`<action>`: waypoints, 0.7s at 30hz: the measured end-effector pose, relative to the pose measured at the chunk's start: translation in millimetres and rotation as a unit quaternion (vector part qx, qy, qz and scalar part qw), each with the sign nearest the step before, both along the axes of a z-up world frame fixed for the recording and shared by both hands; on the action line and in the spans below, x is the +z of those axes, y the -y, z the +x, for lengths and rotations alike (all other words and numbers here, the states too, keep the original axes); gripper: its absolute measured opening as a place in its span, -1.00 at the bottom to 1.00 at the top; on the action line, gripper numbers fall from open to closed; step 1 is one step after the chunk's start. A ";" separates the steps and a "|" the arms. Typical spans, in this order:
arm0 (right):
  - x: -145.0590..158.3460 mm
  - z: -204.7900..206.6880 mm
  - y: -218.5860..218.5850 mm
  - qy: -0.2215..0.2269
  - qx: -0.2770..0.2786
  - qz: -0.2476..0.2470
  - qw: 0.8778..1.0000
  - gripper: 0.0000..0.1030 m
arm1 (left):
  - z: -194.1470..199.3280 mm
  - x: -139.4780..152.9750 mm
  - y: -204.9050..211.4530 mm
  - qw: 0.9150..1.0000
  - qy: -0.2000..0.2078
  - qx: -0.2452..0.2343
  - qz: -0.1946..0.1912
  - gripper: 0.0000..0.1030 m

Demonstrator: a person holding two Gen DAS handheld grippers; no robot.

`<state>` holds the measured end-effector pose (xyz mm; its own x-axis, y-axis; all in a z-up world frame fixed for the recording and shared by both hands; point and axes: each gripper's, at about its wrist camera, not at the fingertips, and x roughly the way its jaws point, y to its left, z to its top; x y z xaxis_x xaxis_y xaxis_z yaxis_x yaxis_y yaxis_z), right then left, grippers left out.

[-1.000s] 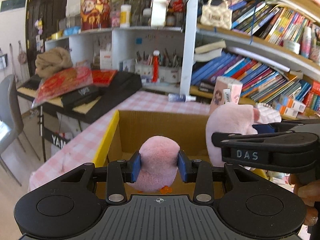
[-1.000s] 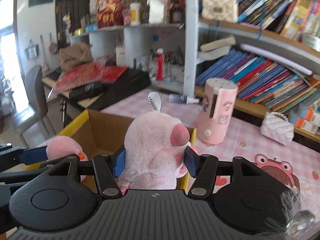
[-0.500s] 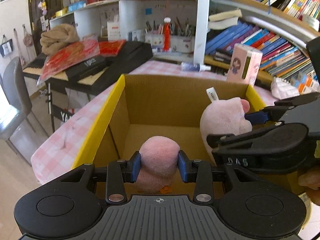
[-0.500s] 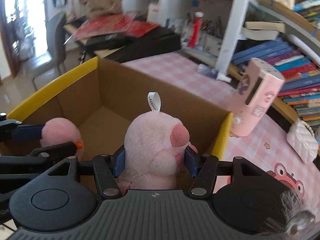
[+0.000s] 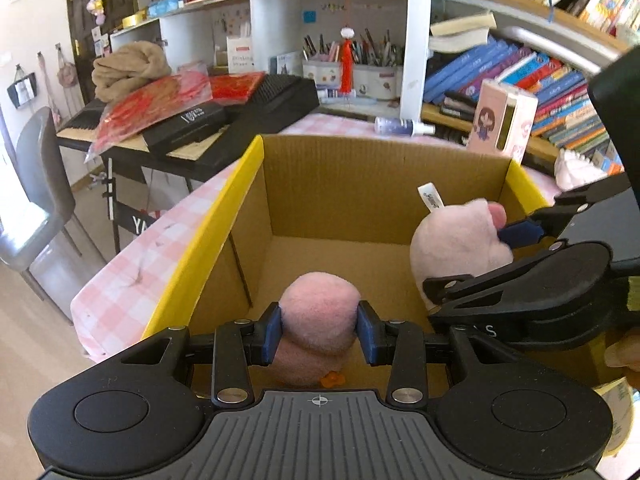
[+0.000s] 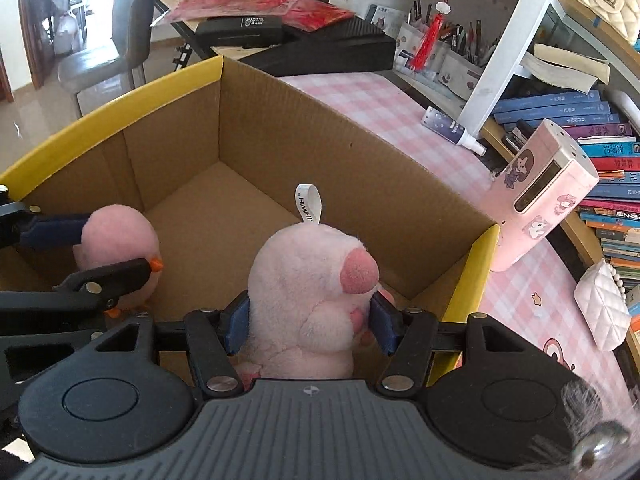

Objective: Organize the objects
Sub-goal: 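Lower both plush toys into the yellow box and open both tools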

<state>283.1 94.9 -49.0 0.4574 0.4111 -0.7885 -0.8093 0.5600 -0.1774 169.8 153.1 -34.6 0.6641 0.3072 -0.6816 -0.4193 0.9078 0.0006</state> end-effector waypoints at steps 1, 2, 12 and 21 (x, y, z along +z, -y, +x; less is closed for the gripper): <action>1.0 0.5 1.9 -0.002 -0.001 0.007 1.000 0.18 | -2.3 2.5 0.0 1.000 0.007 -0.001 -0.002 -0.24; 2.1 0.5 3.5 -0.003 -0.004 0.013 1.000 0.21 | -4.9 5.3 0.6 1.000 0.016 -0.003 -0.002 -0.24; 39.9 -29.0 30.4 0.061 -0.066 0.098 0.991 0.23 | -40.1 40.8 9.7 0.994 0.100 -0.033 0.026 0.09; 63.4 -94.0 61.2 0.143 -0.154 0.163 0.964 0.51 | -85.6 51.0 6.6 0.990 0.130 -0.027 0.034 0.52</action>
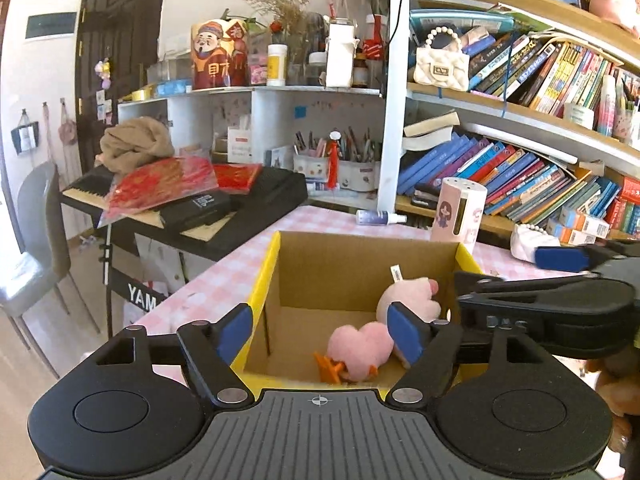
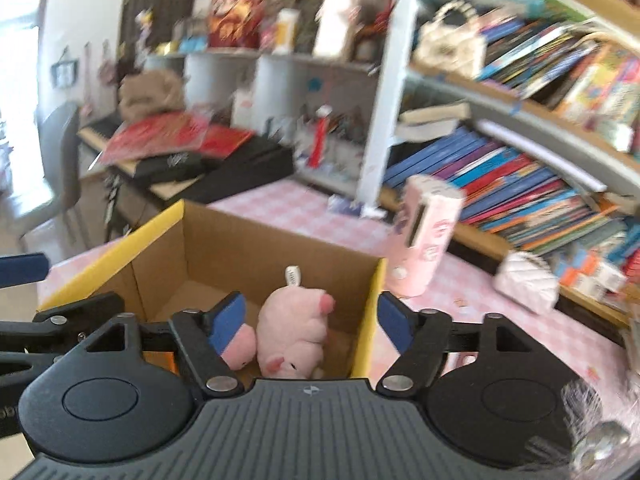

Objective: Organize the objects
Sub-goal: 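Withdraw both tools from the box and move toward the tape roll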

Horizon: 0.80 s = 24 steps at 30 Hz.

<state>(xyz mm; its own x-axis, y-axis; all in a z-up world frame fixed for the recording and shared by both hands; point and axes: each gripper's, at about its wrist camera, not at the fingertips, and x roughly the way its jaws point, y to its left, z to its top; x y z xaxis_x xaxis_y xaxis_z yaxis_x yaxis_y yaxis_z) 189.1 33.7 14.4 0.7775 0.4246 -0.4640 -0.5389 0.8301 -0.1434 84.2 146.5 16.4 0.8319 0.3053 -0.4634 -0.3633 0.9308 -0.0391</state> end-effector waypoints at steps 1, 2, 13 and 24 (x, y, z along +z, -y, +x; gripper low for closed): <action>0.8 -7.9 2.8 0.006 -0.008 0.003 1.000 0.56 | -5.1 -0.7 -0.4 1.000 -0.001 0.000 -0.001 0.54; 1.4 -16.0 6.0 0.009 -0.017 0.008 1.000 0.61 | -9.9 -1.4 -0.7 1.000 -0.001 0.000 -0.002 0.57; -20.3 -93.8 31.1 -0.019 -0.070 -0.005 0.997 0.64 | -69.6 -16.1 0.0 0.999 -0.026 -0.011 -0.023 0.66; -39.6 -149.5 40.0 -0.050 -0.086 -0.023 0.995 0.72 | -106.6 -29.0 8.4 0.997 -0.069 -0.029 -0.024 0.68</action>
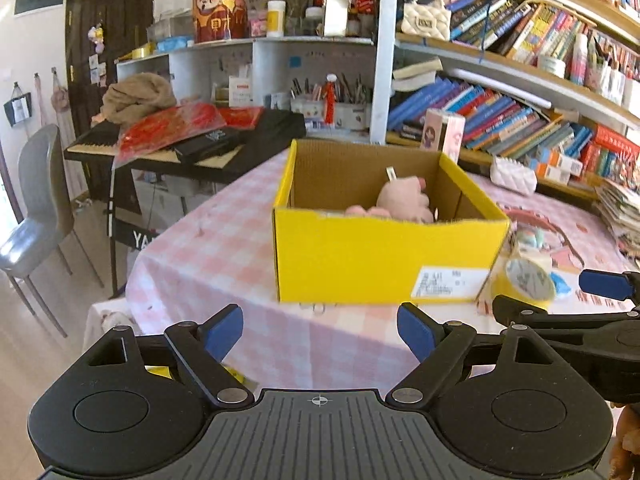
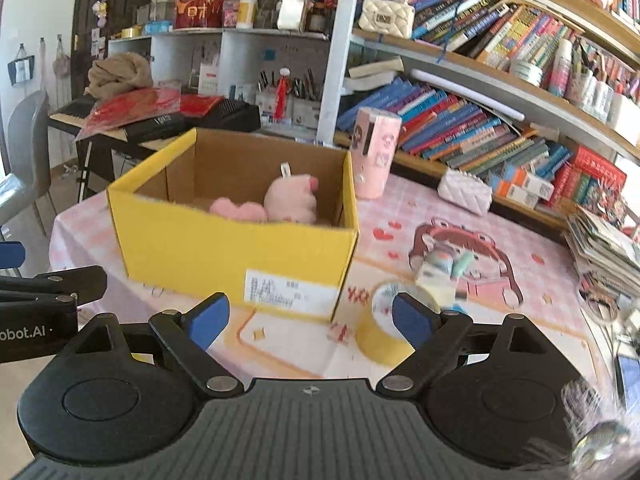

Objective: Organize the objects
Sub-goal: 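Withdraw both tools from the box and move toward the tape roll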

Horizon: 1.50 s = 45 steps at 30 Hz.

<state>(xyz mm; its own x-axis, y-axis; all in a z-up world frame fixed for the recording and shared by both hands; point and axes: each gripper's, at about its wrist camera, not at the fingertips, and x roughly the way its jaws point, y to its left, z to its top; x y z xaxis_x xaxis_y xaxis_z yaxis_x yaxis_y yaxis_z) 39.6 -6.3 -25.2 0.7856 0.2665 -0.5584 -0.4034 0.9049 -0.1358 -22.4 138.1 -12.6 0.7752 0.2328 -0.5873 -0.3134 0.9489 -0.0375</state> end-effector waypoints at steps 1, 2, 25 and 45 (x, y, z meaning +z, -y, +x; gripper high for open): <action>-1.6 -2.4 2.1 -0.004 -0.004 0.000 1.000 0.72 | -2.8 -1.4 0.8 1.000 -0.003 -0.002 0.000 0.68; -3.3 -5.7 4.2 -0.009 -0.008 0.001 1.000 0.72 | -4.8 -2.4 1.6 1.000 -0.006 -0.003 -0.001 0.68; -11.4 -45.3 78.6 -0.028 -0.131 0.003 0.991 0.79 | -3.4 -10.8 60.4 0.991 -0.024 -0.134 -0.005 0.69; -13.1 -9.8 147.2 -0.037 -0.204 0.005 0.978 0.80 | 51.0 -8.9 125.5 0.981 -0.026 -0.194 0.003 0.69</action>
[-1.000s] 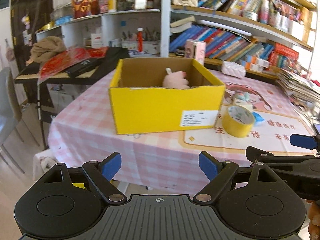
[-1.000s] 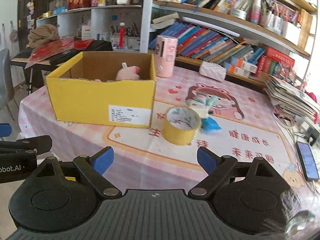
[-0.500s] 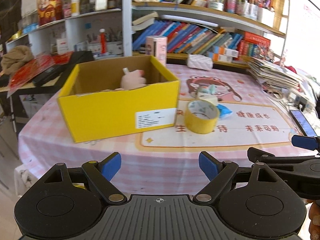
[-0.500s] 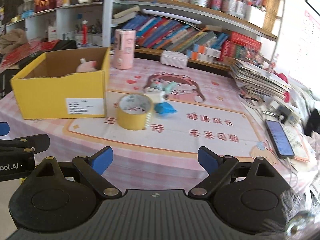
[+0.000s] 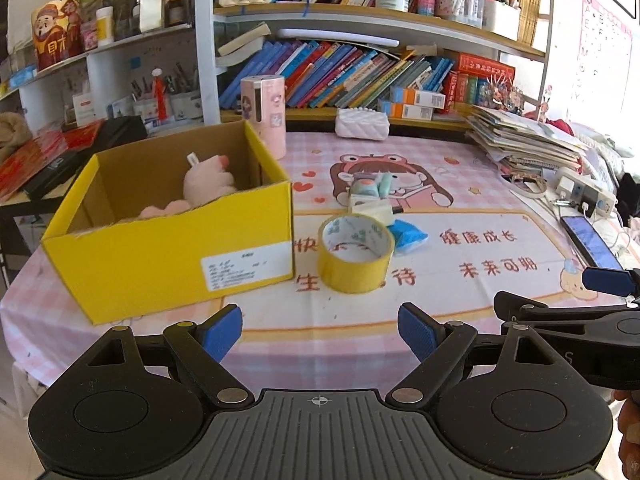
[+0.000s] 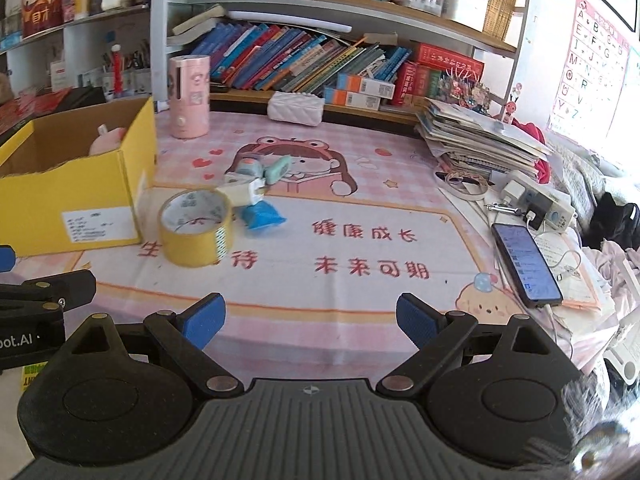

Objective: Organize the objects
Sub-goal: 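Withdraw both tools from the box and move toward the tape roll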

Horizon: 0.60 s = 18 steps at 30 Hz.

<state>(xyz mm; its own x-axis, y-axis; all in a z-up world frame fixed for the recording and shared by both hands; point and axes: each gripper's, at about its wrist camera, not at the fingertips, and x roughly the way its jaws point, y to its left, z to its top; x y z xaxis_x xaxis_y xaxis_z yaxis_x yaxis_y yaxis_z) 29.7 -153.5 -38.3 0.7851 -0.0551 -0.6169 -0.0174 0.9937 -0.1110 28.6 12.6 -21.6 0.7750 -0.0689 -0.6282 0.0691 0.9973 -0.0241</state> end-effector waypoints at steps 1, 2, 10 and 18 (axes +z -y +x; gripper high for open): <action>0.4 4.5 2.2 0.000 0.001 0.000 1.000 0.80 | 4.0 0.4 1.6 1.000 0.000 0.002 0.000 0.69; 0.6 9.0 3.8 -0.001 0.003 0.000 1.000 0.80 | 7.9 0.4 3.0 1.000 0.000 0.004 -0.001 0.69; 1.3 46.4 13.2 -0.005 0.027 -0.005 1.000 0.80 | 39.1 -4.4 13.1 1.000 -0.011 0.018 -0.010 0.70; -2.3 89.2 22.3 -0.016 0.058 -0.002 0.998 0.72 | 72.0 -14.0 24.8 0.999 -0.033 0.037 -0.013 0.69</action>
